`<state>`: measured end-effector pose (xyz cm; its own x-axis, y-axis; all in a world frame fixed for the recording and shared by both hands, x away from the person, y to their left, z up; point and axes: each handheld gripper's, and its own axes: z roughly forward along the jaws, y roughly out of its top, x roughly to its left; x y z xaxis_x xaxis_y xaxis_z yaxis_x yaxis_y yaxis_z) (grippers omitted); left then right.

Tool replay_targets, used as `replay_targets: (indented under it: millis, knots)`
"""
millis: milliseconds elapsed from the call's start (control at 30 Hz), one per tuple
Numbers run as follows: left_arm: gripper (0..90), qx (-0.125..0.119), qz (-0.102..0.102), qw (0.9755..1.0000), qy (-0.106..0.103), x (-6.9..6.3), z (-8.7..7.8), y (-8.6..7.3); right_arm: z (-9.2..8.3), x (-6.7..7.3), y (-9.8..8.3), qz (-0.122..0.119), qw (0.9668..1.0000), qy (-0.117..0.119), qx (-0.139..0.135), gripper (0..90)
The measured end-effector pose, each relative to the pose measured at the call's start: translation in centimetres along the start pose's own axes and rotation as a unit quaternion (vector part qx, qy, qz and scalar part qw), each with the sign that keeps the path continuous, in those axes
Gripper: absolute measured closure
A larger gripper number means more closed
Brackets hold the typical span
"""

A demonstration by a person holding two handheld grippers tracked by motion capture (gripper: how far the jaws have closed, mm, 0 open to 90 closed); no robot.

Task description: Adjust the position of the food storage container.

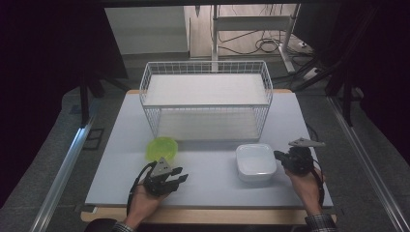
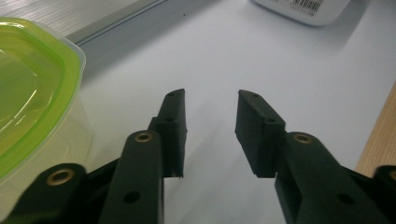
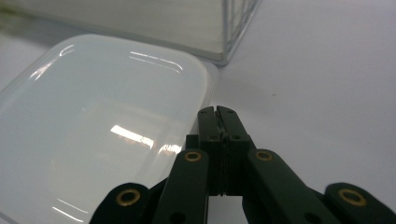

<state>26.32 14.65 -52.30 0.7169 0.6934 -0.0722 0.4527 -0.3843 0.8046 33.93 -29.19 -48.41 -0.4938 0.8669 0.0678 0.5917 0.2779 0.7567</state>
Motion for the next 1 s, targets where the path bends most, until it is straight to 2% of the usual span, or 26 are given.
replay_targets:
  millis: [333, 433, 500, 700, 767, 933, 1000]
  knots:
    - [78.0, 0.004, 0.001, 1.0, -0.005, 0.0, -0.1, 0.0, 1.1, 3.4, 0.2, -0.03, 0.9991, 0.024, 0.02, 89.3]
    - [79.3, 0.004, 0.002, 1.0, -0.005, 0.0, -0.1, 0.0, 1.6, 5.0, 0.4, -0.04, 0.9982, 0.037, 0.024, 89.3]
    - [79.3, 0.004, 0.002, 1.0, -0.002, 0.0, -0.1, 0.0, 1.7, 5.4, 0.4, -0.043, 0.9979, 0.041, 0.025, 89.3]
    - [80.4, 0.003, 0.004, 1.0, -0.002, -0.1, -0.1, 0.0, 2.5, 8.0, 0.3, -0.065, 0.9944, 0.071, 0.042, 88.1]
    - [80.4, 0.004, 0.005, 1.0, -0.002, -0.1, 0.0, 0.0, 2.8, 9.3, 0.2, -0.084, 0.992, 0.081, 0.049, 87.1]
    - [80.3, 0.004, 0.005, 1.0, 0.002, 0.0, 0.3, 0.2, 3.2, 10.4, 0.2, -0.097, 0.9902, 0.087, 0.05, 87.1]
    - [80.3, 0.002, 0.0, 1.0, 0.001, 0.2, 0.5, 0.3, 3.4, 11.1, 0.3, -0.099, 0.9894, 0.095, 0.049, 87.4]
